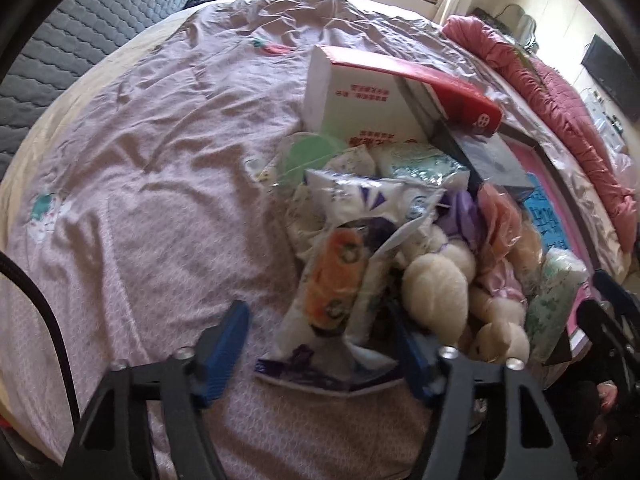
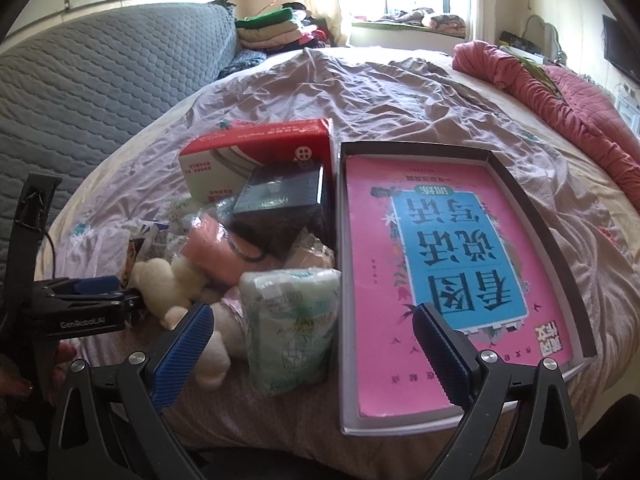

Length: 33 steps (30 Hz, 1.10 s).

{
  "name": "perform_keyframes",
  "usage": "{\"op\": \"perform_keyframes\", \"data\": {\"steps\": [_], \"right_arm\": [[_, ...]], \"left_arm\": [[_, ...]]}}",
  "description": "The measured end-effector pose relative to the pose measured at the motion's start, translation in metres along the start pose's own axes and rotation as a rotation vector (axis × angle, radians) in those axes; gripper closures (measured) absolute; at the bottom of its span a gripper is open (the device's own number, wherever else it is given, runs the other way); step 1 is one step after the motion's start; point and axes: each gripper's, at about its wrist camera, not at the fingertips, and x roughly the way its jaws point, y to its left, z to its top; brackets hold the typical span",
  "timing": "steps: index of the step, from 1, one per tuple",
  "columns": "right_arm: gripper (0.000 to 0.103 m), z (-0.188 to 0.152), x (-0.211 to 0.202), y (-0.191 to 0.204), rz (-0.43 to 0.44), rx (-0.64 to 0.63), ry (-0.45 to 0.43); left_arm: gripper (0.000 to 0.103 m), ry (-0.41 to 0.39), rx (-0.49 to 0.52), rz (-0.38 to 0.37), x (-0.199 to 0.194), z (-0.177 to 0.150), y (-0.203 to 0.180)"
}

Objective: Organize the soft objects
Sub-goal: 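Grasp the white snack bag with left tool while right tool grasps white-green wrapped pack, then lift both held items and carry them over the pink tray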

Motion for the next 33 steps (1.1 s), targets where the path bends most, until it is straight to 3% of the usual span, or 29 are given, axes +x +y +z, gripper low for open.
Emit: {"op": "perform_keyframes", "data": {"steps": [4, 7, 9, 14, 19, 26, 33], "right_arm": [[0.01, 0.001, 0.008, 0.002, 0.005, -0.02, 0.006], [0.021, 0.003, 0.015, 0.001, 0.035, -0.034, 0.009], [0.039, 0.004, 0.02, 0.0, 0.052, -0.045, 0.02], [0.055, 0.004, 0.026, -0.002, 0.126, -0.041, 0.024], [0.06, 0.007, 0.017, -0.008, 0.158, 0.001, -0.017], [0.061, 0.018, -0.009, -0.013, 0.172, 0.038, -0.082], [0.061, 0.023, -0.029, -0.022, 0.172, 0.062, -0.104]], "left_arm": [[0.055, -0.007, -0.003, -0.025, 0.001, 0.002, 0.001], [0.058, 0.003, -0.02, -0.055, 0.004, 0.003, 0.004], [0.06, 0.004, -0.035, -0.065, 0.005, 0.0, 0.005], [0.063, -0.023, -0.025, -0.066, -0.003, -0.003, 0.003], [0.063, -0.033, -0.053, -0.091, -0.012, -0.008, 0.006], [0.063, -0.114, -0.069, -0.097, -0.048, -0.011, 0.005], [0.063, -0.13, -0.013, -0.143, -0.072, -0.007, -0.029]]}}
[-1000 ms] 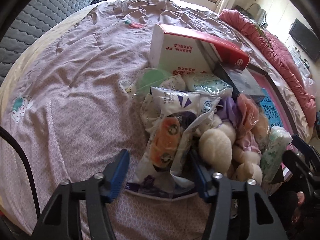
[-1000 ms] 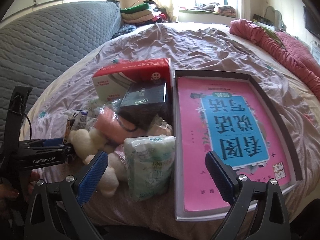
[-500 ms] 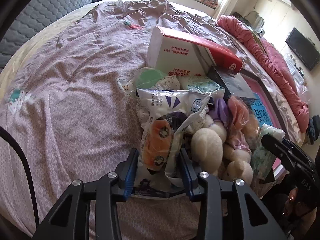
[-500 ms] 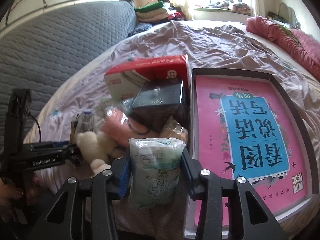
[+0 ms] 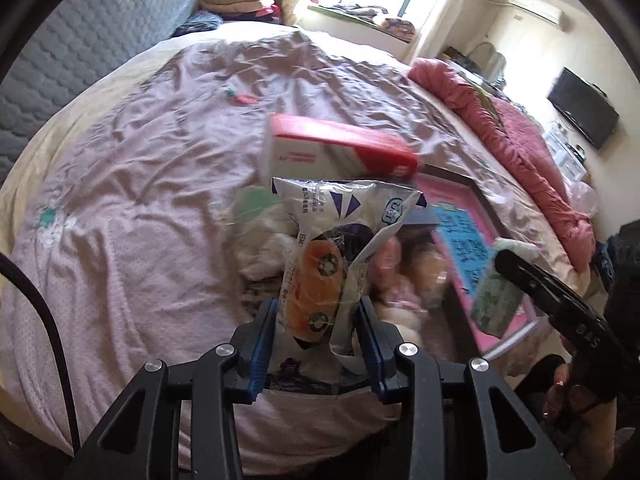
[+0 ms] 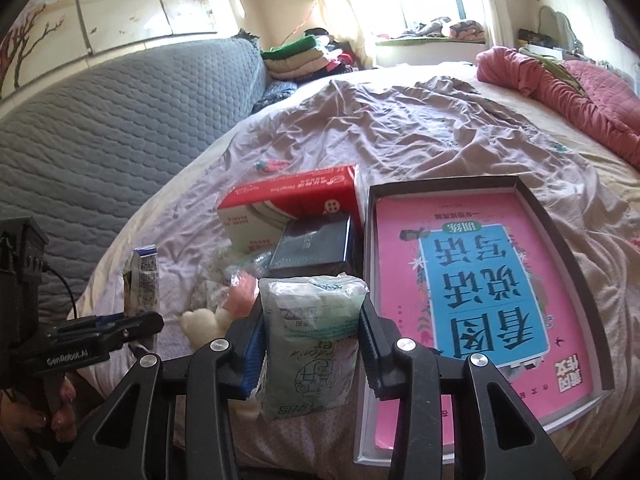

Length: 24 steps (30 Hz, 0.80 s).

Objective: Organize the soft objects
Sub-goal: 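Lift both held items and carry them over the pink tray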

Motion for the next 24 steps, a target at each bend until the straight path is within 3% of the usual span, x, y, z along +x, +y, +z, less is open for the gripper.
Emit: {"op": "perform_keyframes", "data": {"steps": [14, 24], "right_arm": [[0.061, 0.003, -0.059, -0.06, -0.098, 0.125, -0.078], [0.061, 0.001, -0.082, -0.11, -0.179, 0.194, -0.097]], "left_arm": [[0.063, 0.037, 0.16, -0.104, 0.014, 0.006, -0.11], [0.063, 0.115, 0.235, -0.131, 0.056, 0.003, -0.173]]}}
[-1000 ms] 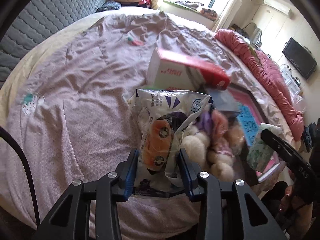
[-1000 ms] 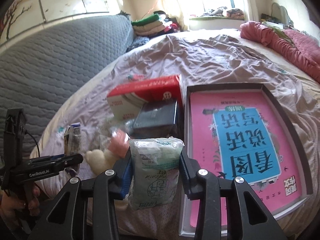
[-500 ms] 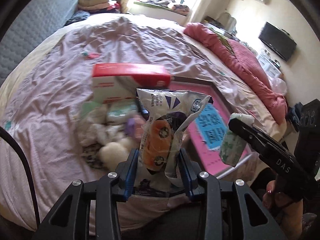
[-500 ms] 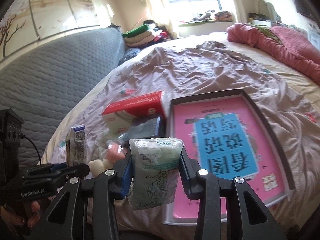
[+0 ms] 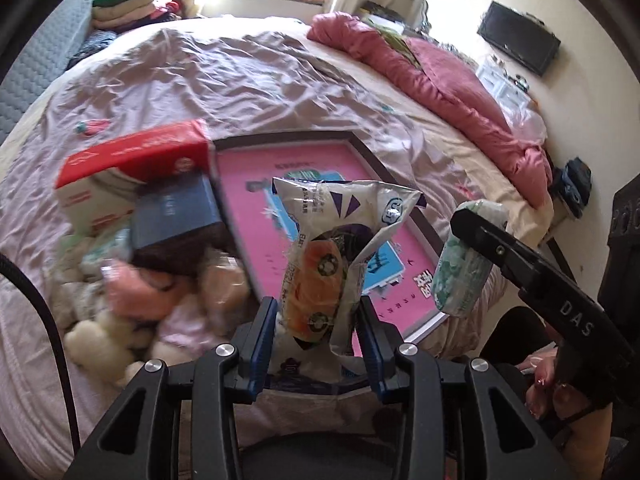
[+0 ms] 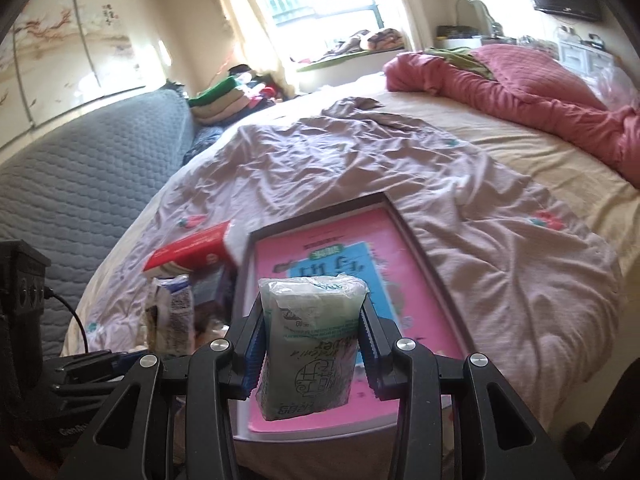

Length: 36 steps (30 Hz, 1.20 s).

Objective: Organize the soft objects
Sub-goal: 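Lift both held items and carry them over the pink tray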

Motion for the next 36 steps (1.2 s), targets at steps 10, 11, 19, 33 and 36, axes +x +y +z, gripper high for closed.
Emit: {"op": "perform_keyframes", "data": {"steps": [10, 11, 19, 33, 36], "right_arm": [[0.061, -0.011, 0.029, -0.024, -0.091, -0.013, 0.078], [0.061, -0.012, 0.033, -0.027, -0.104, -0.019, 0.092], [0.061, -0.03, 0.058, -0.042, -0.135, -0.029, 0.145], [0.058, -0.034, 0.081, -0.049, -0.172, -0.036, 0.166], [0.058, -0.035, 0.083, -0.051, -0.167, -0.029, 0.172]], "left_arm": [[0.063, 0.09, 0.041, 0.028, 0.047, 0.0, -0.022], [0.063, 0.1, 0.041, 0.03, 0.052, -0.001, -0.023], [0.063, 0.153, 0.045, 0.018, 0.073, -0.005, -0.026], [0.063, 0.187, 0.04, 0.021, 0.088, -0.007, -0.027], [0.063, 0.189, 0.038, 0.03, 0.09, -0.007, -0.025]]}}
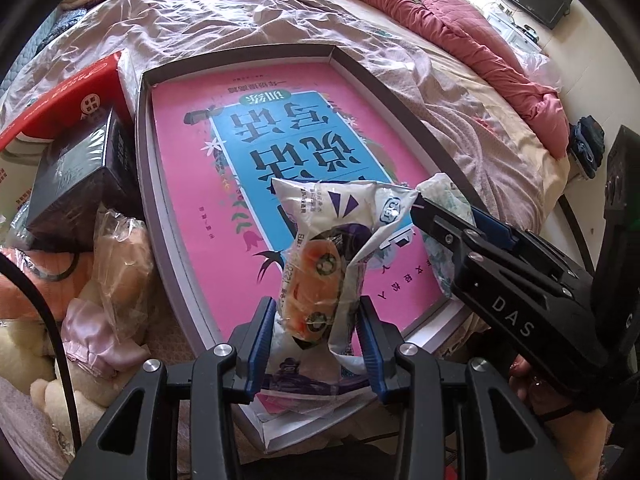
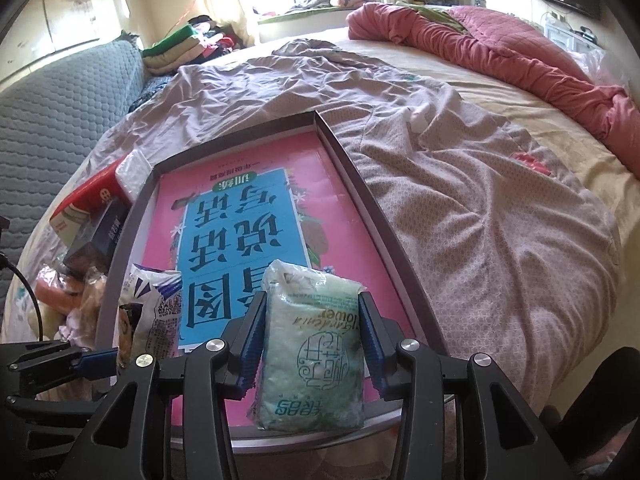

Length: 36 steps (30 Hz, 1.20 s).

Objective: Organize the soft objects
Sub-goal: 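Lift both held items and carry them over the pink tray, then open both tools to drop the items onto the pink tray, then withdraw both open tools from the tray back toward the pile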

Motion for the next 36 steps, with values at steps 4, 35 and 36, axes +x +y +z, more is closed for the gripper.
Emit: {"op": "perform_keyframes", "data": {"steps": [4, 35, 36], "right_arm": [[0.056, 0.0, 0.001, -0.001, 0.002, 0.002, -0.001], [0.026, 0.017, -0.065, 0.02, -0.006, -0.043, -0.134], [0.026, 0.017, -0.068, 0.023, -0.003, -0.046, -0.137]], "left_arm": [[0.062, 0.004, 0.001, 0.015, 0.003, 0.002, 0.0], [0.026, -0.166, 0.02, 0.116, -0.072, -0.003, 0.009], [0.026, -0.17, 0.014, 0.126, -0.074, -0.004, 0.011]]}}
